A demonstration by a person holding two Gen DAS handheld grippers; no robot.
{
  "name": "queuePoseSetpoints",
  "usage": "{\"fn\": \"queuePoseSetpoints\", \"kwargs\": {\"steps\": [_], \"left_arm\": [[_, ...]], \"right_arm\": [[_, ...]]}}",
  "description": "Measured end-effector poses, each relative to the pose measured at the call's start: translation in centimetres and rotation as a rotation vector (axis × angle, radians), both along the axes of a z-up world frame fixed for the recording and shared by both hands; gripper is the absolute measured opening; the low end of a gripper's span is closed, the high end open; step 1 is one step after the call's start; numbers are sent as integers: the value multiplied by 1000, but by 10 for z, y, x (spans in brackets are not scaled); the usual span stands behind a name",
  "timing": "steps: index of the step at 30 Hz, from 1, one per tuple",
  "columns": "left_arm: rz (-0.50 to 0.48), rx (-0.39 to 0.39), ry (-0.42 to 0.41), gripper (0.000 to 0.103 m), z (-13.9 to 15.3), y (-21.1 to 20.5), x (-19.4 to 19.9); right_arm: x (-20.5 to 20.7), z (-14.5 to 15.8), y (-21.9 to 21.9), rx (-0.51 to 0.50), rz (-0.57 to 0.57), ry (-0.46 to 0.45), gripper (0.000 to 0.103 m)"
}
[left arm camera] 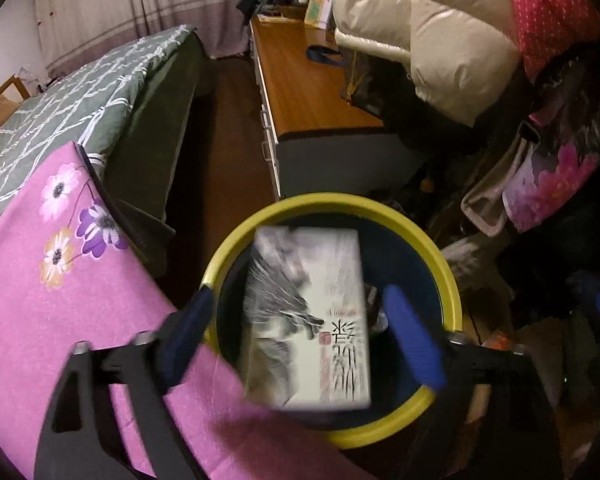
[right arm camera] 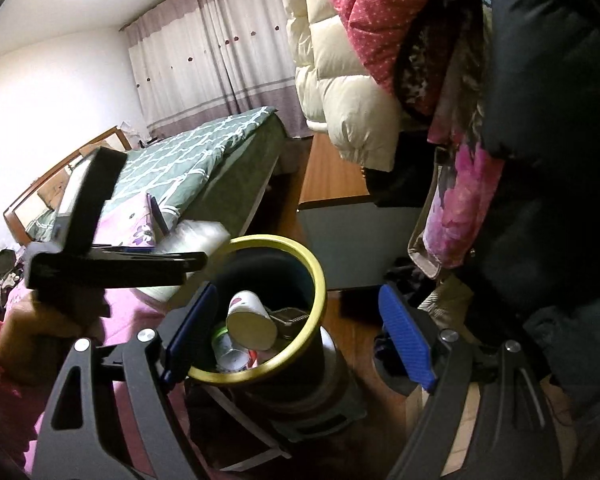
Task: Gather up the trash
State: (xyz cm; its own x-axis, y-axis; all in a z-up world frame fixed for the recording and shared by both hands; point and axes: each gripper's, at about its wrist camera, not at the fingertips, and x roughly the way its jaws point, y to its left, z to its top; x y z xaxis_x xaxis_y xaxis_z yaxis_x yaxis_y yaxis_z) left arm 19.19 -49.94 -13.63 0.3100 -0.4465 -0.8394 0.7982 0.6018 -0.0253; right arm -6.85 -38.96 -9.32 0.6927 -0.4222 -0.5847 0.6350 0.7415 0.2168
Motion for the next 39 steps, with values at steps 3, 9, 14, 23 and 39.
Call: {"fn": "queuePoseSetpoints", "kwargs": {"steps": [3,9,14,23,39], "left_arm": [[22,-54,12,92,11,16,5],[132,-254,-170,99,84,111,-13],[302,-318,-262,99,114,224,-36],[646,-314,-405,99,130,400,-100],[805,-340,-467,99,125,504,-172]], "right_arm": [[-1,4,7,-4,6,-5,79],[6,14,29,-15,68,-13,81],[23,20,58,-25,167,-21,83],[42,48,127,-105,338,-79,84],[34,71,186,-209,382,-103,89]]}}
